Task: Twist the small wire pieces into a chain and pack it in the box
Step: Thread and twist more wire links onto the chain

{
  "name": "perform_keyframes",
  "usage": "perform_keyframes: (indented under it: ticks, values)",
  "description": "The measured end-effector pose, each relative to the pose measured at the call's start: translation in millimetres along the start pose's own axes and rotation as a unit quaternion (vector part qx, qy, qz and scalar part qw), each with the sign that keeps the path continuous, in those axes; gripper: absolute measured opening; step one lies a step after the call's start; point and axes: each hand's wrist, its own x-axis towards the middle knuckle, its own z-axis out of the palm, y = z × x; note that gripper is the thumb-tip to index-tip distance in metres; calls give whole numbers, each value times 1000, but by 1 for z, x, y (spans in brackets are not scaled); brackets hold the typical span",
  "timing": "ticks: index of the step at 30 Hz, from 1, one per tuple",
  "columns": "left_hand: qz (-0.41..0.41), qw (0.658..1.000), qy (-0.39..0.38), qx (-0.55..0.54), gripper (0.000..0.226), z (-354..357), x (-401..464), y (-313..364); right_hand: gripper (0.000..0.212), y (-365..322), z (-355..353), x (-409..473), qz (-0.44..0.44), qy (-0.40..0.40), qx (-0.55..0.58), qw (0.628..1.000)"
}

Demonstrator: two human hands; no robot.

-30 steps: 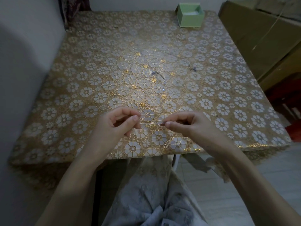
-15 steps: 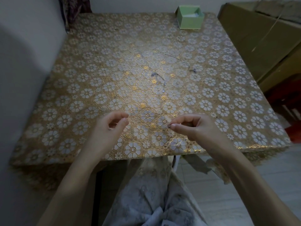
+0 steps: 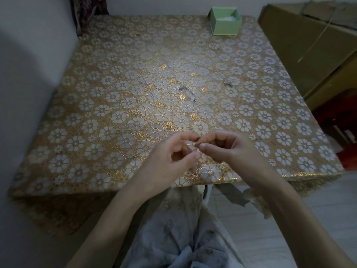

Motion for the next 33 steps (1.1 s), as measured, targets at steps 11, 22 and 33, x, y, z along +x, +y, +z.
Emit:
perform_keyframes:
  ticks: [11,22,33]
  values:
    - [74,991,67,87,10,-19,-7,15,12,1,-1,-9,-12,-8,22,1000]
    - [135,985,75,82,16,-21,-16,29,10,-13,4,-19,-25,-34,79,996]
    - [42,997,21,65,22,-19,-22,41,9,-19,4,-22,-51,-38,39,997]
